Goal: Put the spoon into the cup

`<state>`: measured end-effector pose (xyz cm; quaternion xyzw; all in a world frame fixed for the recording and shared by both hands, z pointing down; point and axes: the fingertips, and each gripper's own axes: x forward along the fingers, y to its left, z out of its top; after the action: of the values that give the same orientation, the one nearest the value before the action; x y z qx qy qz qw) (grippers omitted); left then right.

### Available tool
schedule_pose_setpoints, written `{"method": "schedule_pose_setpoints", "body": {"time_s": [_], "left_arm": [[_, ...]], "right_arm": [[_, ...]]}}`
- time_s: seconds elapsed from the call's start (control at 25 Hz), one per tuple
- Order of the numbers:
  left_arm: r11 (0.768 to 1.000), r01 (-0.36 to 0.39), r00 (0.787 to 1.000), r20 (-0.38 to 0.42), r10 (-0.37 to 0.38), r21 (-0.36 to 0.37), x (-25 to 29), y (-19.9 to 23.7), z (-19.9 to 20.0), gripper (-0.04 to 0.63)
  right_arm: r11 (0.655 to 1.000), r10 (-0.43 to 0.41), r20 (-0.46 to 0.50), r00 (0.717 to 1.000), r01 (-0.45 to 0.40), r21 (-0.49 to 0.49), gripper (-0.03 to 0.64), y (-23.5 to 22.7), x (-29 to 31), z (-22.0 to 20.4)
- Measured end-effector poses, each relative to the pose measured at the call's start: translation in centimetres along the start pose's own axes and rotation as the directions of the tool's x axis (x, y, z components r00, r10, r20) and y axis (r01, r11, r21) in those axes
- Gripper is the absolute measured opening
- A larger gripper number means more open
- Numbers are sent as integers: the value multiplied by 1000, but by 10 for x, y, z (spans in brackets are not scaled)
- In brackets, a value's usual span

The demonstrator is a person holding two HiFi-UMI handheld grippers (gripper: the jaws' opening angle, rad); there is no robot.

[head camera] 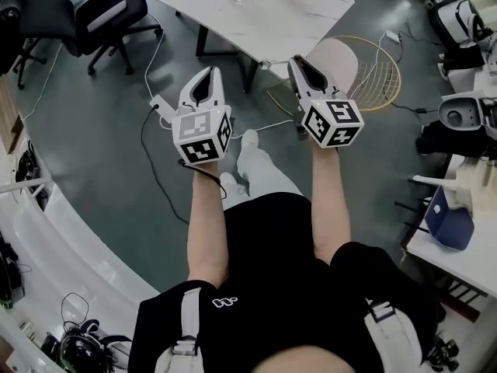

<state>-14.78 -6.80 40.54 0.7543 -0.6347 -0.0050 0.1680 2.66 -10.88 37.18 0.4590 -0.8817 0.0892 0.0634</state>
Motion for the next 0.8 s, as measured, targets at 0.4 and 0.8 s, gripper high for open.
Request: {"method": "schedule_pose_setpoints", "body": {"time_s": [0.4, 0.8], "left_arm": [[997, 22, 1000, 12, -23, 72, 74, 6, 38, 17], [997, 13, 999, -35, -11, 69, 182, 30, 52, 17]], "right_arm": [[999, -26, 81, 996, 22, 43, 49, -50, 57, 33], [995, -29, 71, 997, 22, 93, 49, -112, 152, 44]]}}
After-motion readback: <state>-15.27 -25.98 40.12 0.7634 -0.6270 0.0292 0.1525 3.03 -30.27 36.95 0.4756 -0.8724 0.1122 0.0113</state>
